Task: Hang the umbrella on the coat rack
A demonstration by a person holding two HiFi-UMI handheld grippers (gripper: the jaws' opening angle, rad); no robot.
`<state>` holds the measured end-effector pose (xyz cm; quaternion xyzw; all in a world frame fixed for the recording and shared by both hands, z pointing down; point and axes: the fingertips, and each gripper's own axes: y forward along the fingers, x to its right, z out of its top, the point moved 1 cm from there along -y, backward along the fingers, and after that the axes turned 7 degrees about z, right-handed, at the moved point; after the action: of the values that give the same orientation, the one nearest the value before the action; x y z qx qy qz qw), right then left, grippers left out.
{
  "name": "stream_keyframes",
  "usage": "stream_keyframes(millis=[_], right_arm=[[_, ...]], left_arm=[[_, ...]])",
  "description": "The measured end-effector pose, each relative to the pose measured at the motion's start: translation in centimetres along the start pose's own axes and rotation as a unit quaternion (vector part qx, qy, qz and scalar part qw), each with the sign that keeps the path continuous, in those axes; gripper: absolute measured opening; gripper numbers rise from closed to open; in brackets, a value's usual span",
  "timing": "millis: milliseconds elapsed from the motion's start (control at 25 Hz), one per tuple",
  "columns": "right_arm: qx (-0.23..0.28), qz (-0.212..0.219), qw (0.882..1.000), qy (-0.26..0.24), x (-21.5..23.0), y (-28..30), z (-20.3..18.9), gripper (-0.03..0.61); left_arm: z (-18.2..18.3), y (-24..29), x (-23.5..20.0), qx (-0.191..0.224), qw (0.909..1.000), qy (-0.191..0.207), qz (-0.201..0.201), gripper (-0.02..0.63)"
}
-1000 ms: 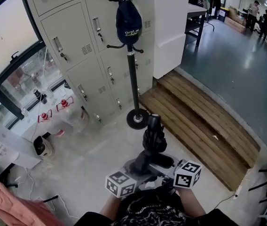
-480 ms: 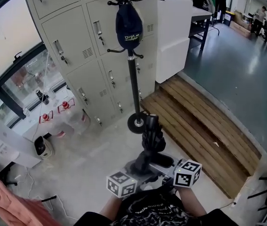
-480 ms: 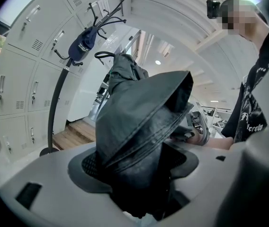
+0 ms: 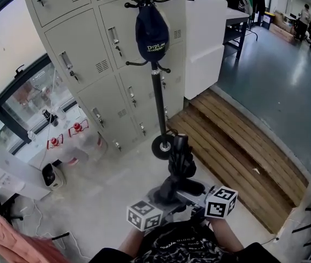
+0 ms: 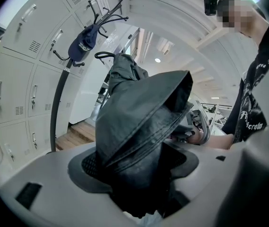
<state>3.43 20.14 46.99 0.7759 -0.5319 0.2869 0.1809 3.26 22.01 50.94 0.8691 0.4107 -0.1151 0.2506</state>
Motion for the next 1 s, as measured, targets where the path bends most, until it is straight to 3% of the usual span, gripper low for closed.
stream_keyframes(millis=[1000], right_arm=[[0.019,-0.063,0.998,-0.024,10.6,7.3,9.6,0.256]], left_arm=[[9.4,7.1,-11.3,-0.002,0.9977,0.014,-0.066,0.324]])
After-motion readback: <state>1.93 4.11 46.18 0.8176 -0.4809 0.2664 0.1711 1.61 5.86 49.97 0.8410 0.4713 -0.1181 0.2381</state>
